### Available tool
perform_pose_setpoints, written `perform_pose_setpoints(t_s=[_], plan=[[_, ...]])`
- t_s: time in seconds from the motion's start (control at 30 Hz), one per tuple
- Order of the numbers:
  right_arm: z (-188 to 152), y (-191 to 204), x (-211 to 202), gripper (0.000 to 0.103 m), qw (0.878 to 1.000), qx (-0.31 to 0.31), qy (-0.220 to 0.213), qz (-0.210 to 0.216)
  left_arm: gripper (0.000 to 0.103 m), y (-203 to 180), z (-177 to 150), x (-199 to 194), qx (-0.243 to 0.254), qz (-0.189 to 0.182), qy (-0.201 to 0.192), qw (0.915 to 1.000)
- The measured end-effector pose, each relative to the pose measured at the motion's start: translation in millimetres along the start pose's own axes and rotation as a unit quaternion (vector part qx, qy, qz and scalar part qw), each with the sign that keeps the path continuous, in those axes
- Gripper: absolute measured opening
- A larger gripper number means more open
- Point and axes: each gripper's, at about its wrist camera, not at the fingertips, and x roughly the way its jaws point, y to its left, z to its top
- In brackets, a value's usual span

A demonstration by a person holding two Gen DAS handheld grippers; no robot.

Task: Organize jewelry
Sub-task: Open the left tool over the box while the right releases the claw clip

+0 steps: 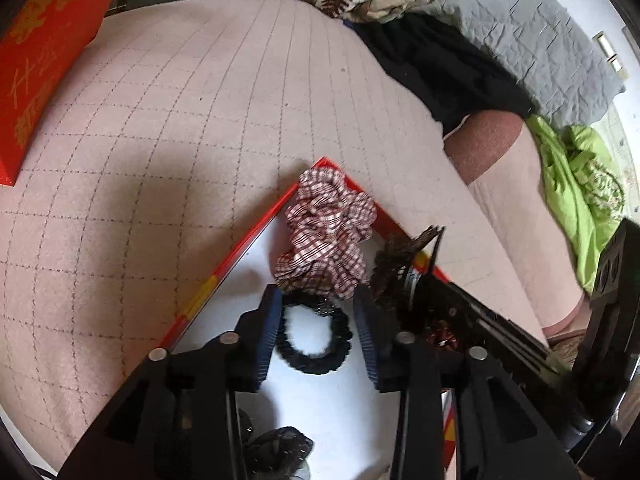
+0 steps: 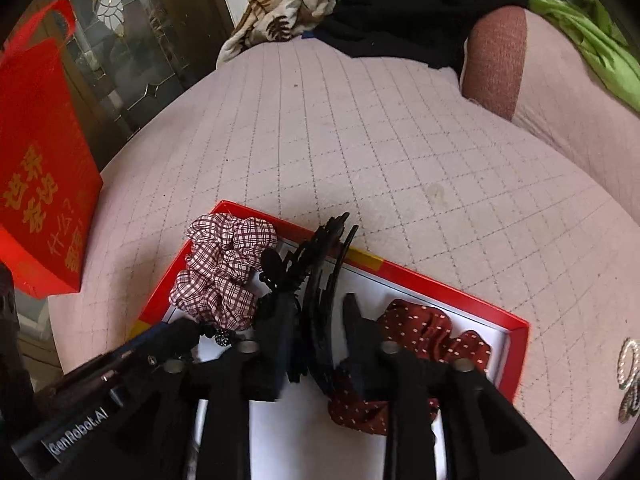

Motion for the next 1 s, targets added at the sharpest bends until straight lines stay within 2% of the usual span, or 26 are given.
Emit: perform_pose_setpoints(t_s=[0.17,0.3,0.47,0.67,0.77,0.83,0.9,1.0], plan=[[-12,-15,-22,0.034,1.0,0.015,-0.009,0.003,0.042,-8,-2,-9,0.007,-0.01,-0.013,0.9998],[-33,-42,-49,0.036,0.999,0.037,-0.017,0.005,0.044,-16,-4,-16,0.014,-0.011,-0.025,0.9995],[-75,-90,-91,0.039,0.997,0.079,-0.023,-0.011,0.045,-34,-10,-18,0.041,-0.009,-0.028,0.9987],[-139,-156,-145,0.039,0.989,0.137,-0.031,-0.051,0.046,-66,-32,-21,0.101,0.003,-0.03,0.9944],[-168,-189,-168,0.039,0.983,0.166,-0.03,-0.073,0.047,-87,-49,-27,0.144,0.011,-0.038,0.9887],[-194,-217,-188,0.039,0.976,0.196,-0.034,-0.091,0.048,-104,-63,-34,0.184,0.018,-0.056,0.9813],[-217,-239,-206,0.039,0.969,0.222,-0.041,-0.104,0.059,-123,-81,-42,0.225,0.027,-0.085,0.9704],[-248,-268,-229,0.039,0.96,0.25,-0.051,-0.115,0.061,-141,-101,-51,0.253,0.021,-0.102,0.9617]])
